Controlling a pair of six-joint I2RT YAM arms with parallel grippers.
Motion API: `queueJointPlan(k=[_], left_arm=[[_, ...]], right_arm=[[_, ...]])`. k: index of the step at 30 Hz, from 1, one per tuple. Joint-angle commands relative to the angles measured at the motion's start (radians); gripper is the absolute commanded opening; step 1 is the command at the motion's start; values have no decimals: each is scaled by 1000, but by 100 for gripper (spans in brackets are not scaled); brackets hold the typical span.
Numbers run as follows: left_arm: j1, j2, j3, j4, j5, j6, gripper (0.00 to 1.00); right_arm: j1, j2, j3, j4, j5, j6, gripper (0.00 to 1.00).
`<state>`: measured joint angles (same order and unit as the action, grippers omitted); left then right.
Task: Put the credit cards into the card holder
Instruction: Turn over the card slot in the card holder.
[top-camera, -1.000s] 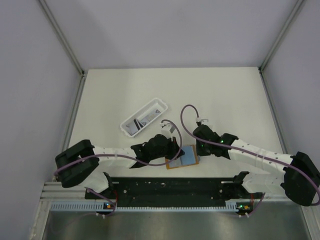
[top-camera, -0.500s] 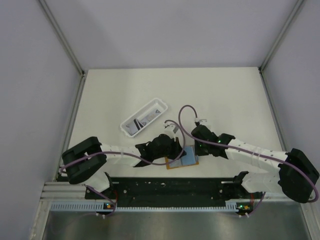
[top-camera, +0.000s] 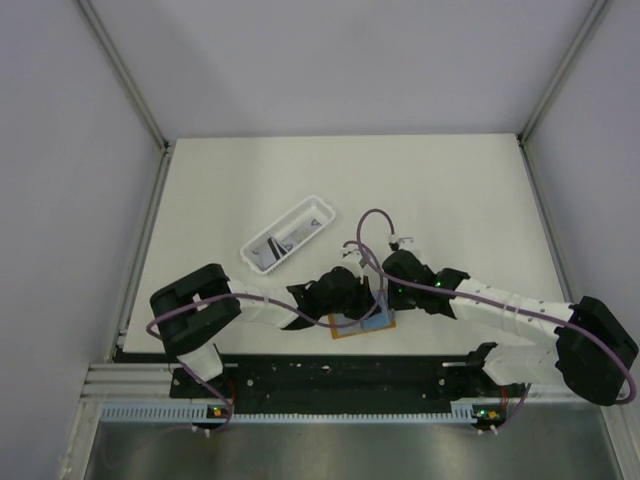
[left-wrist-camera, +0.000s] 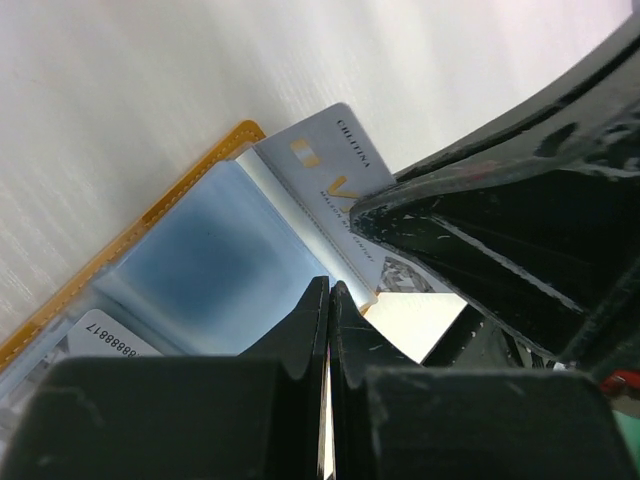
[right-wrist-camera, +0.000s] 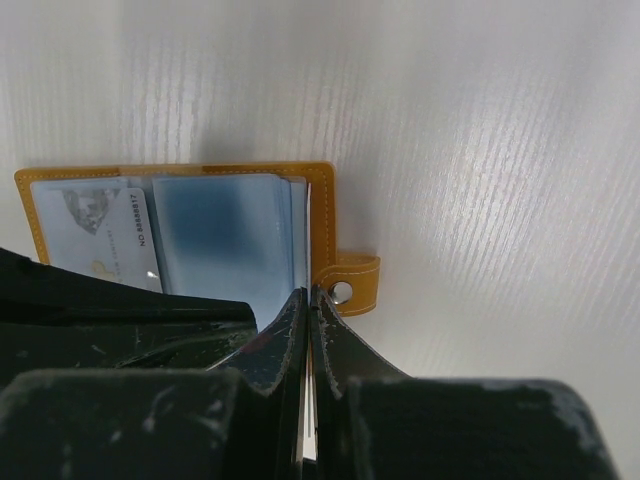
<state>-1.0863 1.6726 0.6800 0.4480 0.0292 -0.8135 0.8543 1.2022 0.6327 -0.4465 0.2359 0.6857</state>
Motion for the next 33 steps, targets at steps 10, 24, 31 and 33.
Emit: queueJointPlan(k=[10,24,31,33], left_arm=[[-4,15,-68,-80,-57,-75,0],[-6,-165,-230,-118,-117,-99,0],[-6,-166,-250,-100,-118,-110,0],[-6,-163,-254,-92,-117,-113,0]], right_arm=[[-8,36,-42,-11,11,12,0],[-9,33,-54,-11,11,14,0],[-9,5,-51,-11,22,15,0],[-8,-33,-51,-11,26,18,0]])
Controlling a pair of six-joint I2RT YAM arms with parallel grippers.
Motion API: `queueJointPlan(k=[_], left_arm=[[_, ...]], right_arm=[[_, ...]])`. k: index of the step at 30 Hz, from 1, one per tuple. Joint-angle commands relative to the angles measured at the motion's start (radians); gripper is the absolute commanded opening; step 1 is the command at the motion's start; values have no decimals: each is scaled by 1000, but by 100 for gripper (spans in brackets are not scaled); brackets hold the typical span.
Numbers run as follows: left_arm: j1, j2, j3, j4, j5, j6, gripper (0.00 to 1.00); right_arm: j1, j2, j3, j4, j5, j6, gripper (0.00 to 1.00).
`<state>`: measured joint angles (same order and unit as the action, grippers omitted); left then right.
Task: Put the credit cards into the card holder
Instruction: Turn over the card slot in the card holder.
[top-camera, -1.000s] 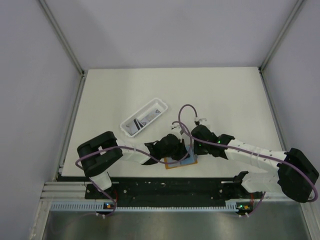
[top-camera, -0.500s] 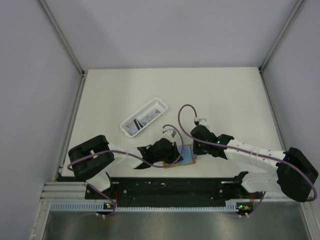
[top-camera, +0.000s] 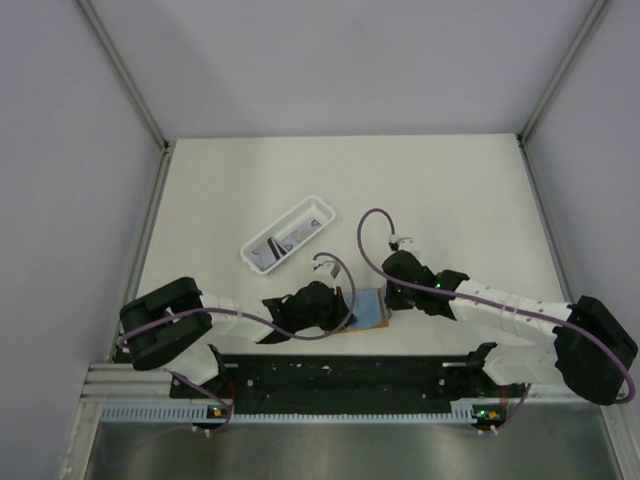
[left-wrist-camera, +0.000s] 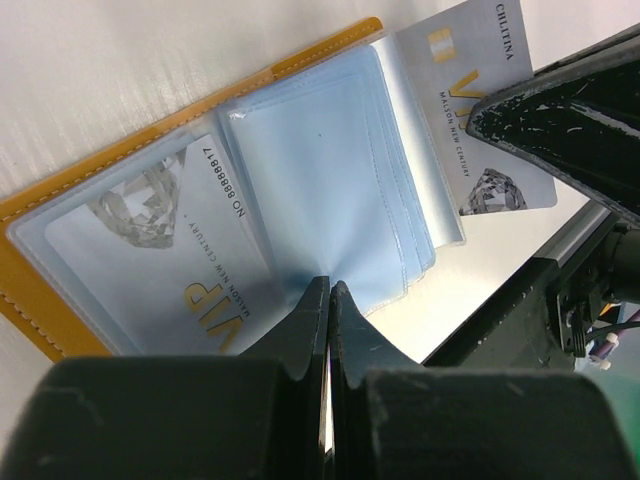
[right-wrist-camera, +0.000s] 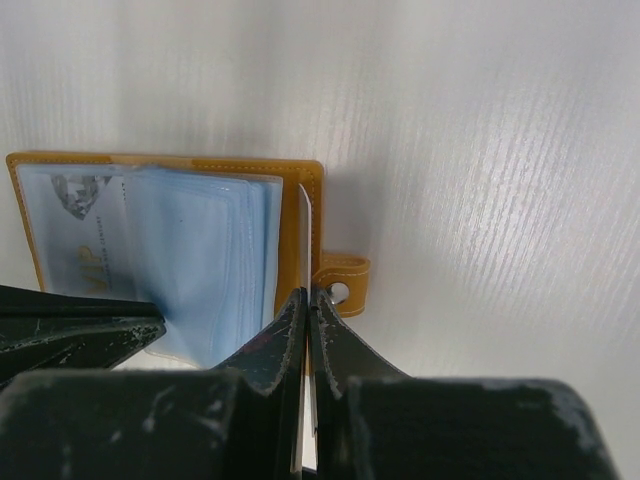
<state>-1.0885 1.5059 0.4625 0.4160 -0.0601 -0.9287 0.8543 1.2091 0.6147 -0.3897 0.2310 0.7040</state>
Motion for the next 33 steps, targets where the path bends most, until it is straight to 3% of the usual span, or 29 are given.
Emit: queueJointPlan(k=[1,6,10,16,24,33], left_arm=[[-4,5,-38,-59,-29,-1,0],[-4,5,-53,-43,-26,-9,0],[-4,8,-64,-29,-21,-16,0],[-5,14,-64,-17,-18,-18,0],[-4,16,-61,-20,-18,-15,0],[-5,1,-62,-29,-23,-16,0]], right_arm=[[-9,-68,-33,-67,36,2,0],[-9,-265,-40,-66,57,5,0],[-9,-367,-33,-51,-31,-3,0],[-9,-336,-38,-31,-294,6,0],[-9,-361,-110,-35,-390,87,0],[-9,-342,-138,-37,-387,111,0]])
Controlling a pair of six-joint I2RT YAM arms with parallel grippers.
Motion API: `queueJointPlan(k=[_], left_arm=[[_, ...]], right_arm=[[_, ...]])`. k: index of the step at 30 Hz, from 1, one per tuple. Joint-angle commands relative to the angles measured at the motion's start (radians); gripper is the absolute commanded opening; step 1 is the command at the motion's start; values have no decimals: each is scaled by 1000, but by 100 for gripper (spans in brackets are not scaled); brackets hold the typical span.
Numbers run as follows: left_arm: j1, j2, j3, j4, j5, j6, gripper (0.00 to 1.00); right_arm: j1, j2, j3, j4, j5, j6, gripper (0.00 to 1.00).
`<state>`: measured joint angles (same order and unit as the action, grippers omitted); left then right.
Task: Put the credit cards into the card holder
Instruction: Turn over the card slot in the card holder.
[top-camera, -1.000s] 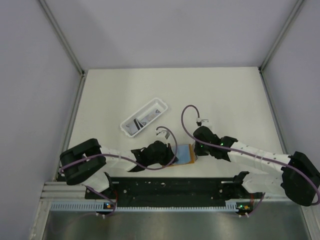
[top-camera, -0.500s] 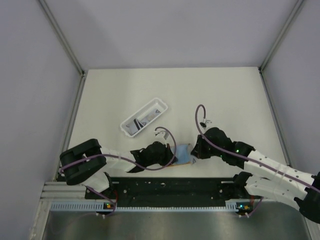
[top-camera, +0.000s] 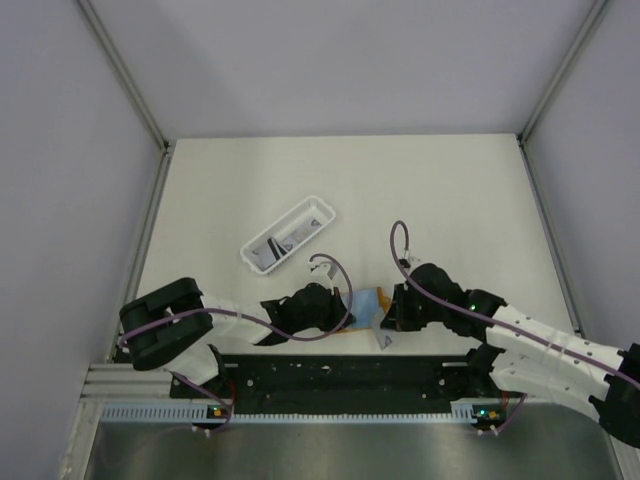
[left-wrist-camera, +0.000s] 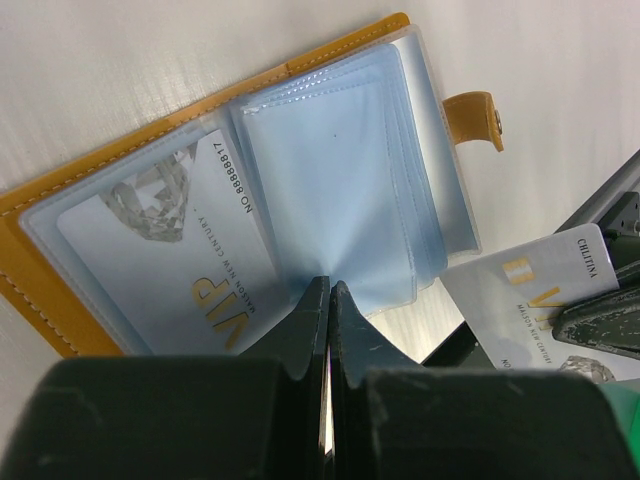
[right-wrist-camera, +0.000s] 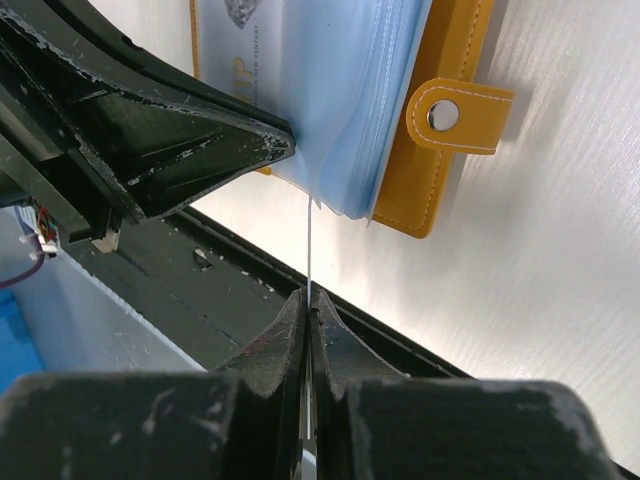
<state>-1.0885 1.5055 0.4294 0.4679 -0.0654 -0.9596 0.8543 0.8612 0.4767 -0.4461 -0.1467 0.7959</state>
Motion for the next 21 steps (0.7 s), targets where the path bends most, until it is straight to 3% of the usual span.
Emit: queueJointPlan(k=[1,21], left_arm=[[-4,2,-29,-83,-17,15,0],[-4,2,-31,-78,-10,15,0]], right_arm=[[-9,12,0,20,-7,19,0],[-73,190,8,173,2,16,0]])
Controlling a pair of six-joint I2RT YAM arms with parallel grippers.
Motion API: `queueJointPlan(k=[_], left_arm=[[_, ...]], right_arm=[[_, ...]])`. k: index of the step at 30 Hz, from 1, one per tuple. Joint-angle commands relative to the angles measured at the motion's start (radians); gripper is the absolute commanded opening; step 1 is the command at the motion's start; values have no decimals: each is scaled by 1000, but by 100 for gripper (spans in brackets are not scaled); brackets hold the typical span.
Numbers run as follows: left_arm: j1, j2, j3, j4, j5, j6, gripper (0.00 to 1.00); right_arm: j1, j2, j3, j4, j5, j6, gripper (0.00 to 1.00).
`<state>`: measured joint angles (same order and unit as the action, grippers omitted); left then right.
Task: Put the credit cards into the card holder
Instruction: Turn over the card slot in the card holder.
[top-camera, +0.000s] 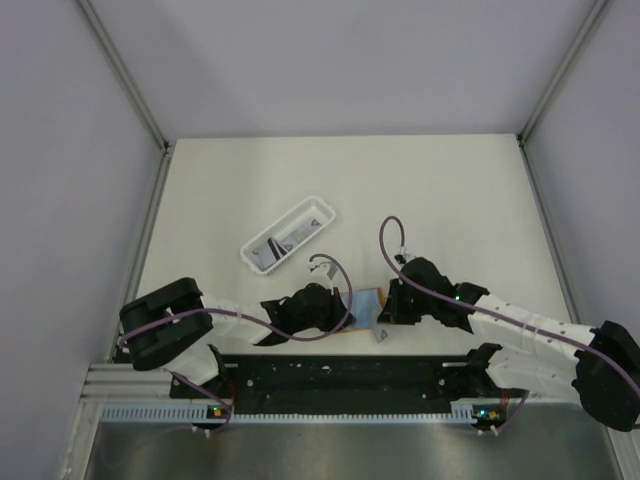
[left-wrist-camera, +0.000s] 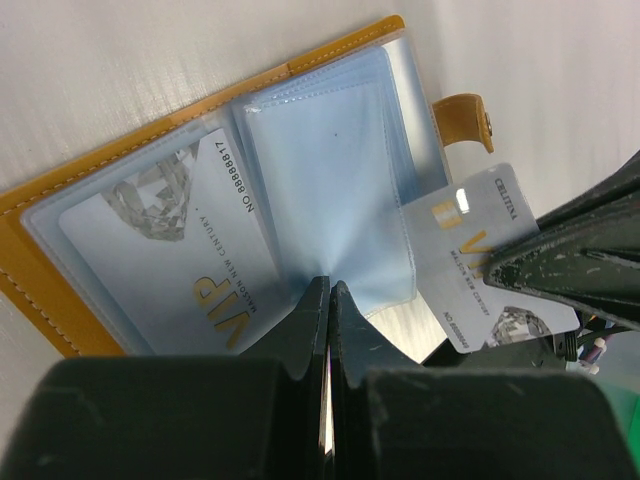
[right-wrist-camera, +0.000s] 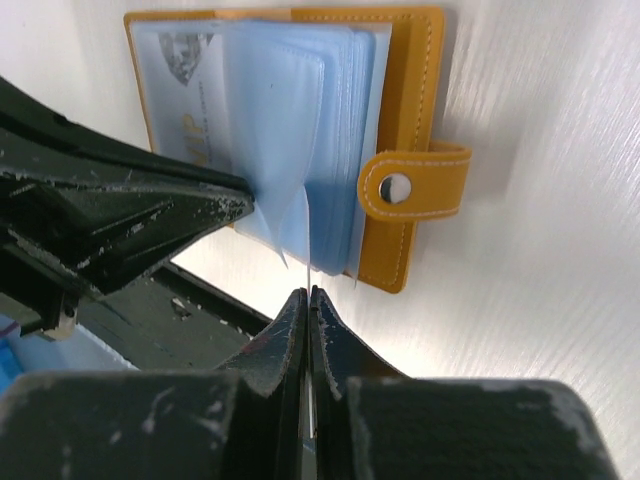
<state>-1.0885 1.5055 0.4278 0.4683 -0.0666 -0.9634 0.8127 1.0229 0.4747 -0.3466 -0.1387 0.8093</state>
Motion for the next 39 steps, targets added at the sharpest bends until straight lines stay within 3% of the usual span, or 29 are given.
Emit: queueJointPlan(k=[1,18,30,39], left_arm=[[-4,1,-31,-77,-9,18,0],[-4,-37,-27,-66,14,45,0],[-4,-249,-58,1,60,92,0],[-2,-471,-99,-180,-53,83,0]], right_arm=[[-36,34,13,75,1,2,0],[-60,115,-19,276,11,24,0],[-60,57,-41,368,-70,-1,0],[-58,43,-38,437,-183,-9,0]])
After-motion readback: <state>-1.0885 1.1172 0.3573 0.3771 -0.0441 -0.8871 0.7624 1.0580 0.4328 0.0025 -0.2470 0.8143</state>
